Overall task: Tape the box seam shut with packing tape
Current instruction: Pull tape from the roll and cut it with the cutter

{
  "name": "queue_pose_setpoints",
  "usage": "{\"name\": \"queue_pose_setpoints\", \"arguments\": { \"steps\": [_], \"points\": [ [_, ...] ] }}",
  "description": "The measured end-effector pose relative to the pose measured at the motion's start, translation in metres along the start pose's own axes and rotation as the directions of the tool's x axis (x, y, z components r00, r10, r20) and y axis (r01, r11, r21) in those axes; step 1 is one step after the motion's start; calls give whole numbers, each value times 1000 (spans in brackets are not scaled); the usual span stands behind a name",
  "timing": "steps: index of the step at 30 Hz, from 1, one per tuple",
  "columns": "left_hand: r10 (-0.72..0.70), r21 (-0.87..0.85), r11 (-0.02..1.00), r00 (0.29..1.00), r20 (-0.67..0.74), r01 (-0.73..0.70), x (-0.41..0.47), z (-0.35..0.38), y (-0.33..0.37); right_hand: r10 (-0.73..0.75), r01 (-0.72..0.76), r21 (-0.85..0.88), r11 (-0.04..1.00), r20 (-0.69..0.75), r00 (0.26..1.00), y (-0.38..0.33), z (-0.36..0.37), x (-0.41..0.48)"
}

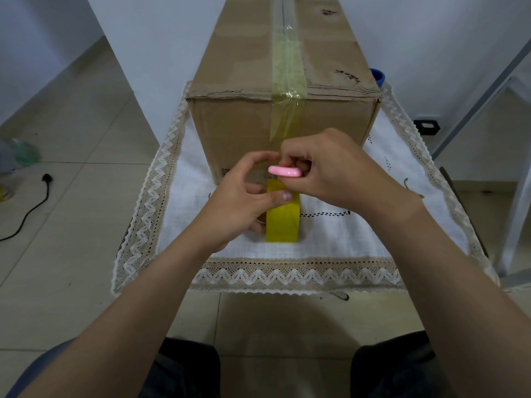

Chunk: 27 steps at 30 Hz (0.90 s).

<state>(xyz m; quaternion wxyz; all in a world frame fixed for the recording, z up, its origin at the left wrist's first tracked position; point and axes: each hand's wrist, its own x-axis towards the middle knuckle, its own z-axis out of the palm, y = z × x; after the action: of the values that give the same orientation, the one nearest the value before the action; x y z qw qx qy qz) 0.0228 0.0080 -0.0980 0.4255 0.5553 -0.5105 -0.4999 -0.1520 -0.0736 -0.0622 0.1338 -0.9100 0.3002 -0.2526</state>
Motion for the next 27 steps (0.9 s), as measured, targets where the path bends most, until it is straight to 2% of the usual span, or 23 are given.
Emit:
{"name": "queue_pose_setpoints", "arguments": {
  "steps": [27],
  "points": [
    [-36,4,999,999,-4,36,-2,3,4,-4,4,-16,1000,25,1000,11,-4,-6]
  ]
}}
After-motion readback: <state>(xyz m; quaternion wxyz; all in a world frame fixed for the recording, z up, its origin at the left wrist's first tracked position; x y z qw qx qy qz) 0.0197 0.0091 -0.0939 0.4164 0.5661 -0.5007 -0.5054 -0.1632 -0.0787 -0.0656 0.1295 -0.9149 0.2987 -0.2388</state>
